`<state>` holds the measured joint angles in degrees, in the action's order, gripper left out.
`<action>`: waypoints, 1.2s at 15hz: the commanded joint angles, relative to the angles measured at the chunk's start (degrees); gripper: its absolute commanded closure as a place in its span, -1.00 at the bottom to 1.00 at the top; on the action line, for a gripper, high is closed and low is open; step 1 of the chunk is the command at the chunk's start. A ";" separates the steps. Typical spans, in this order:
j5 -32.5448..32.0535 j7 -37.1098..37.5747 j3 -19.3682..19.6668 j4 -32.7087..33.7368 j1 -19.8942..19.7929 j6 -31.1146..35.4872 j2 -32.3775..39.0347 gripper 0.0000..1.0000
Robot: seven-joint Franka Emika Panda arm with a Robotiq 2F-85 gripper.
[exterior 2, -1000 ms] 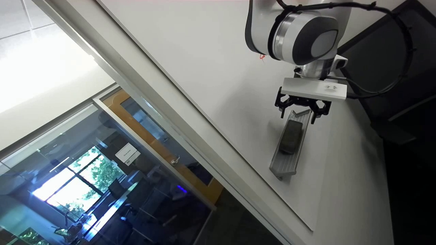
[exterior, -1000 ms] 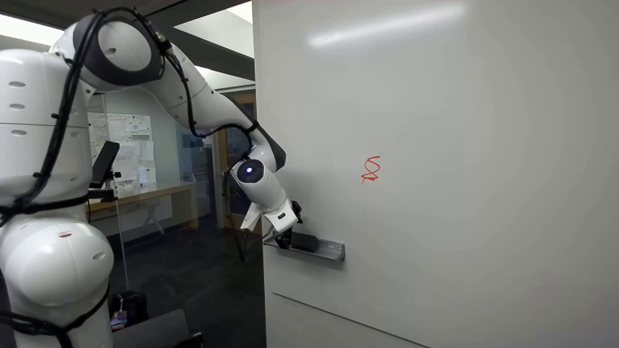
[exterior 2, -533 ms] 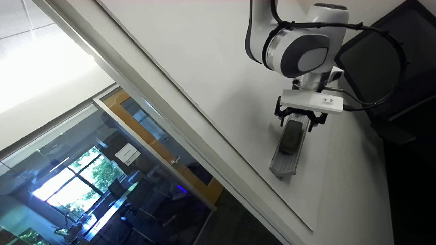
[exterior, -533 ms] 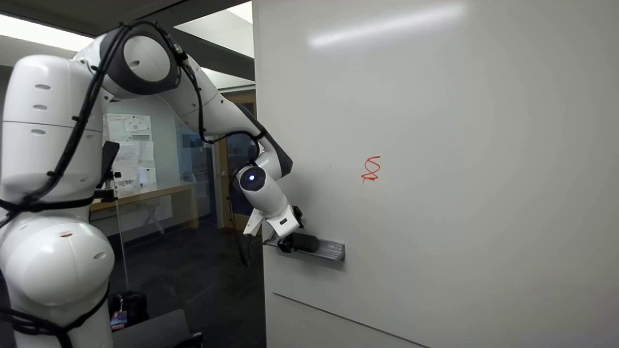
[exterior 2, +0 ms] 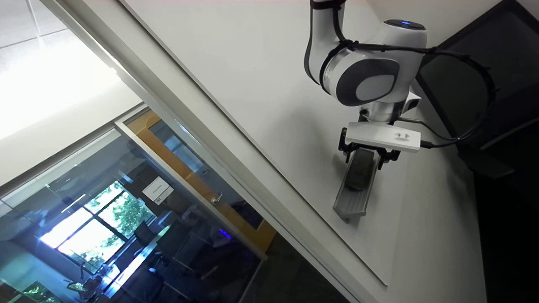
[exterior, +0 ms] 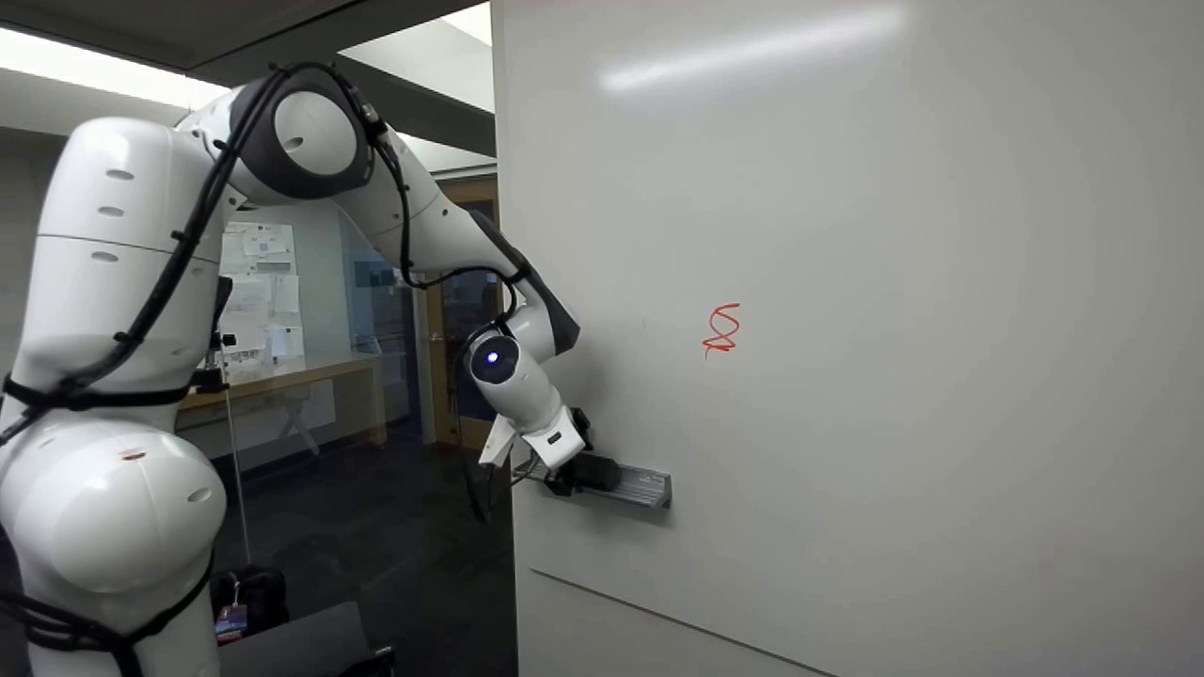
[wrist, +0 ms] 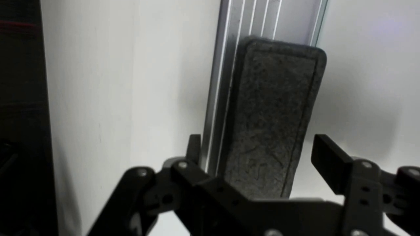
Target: Use the duster to wipe the writing on the white board
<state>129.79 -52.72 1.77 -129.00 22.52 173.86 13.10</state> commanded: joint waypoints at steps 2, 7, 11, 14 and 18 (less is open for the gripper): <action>5.03 -4.89 2.16 2.84 2.17 2.42 1.59 -0.47; 8.50 -7.65 3.72 2.90 3.84 4.16 1.10 -0.15; 10.57 -9.98 5.44 2.91 5.65 4.83 0.43 -0.08; 12.09 -11.77 6.87 2.85 6.96 4.84 0.12 0.11; 14.36 -15.97 9.55 2.21 9.17 5.67 -2.07 0.41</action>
<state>141.36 -64.88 9.11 -127.03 29.59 177.13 13.07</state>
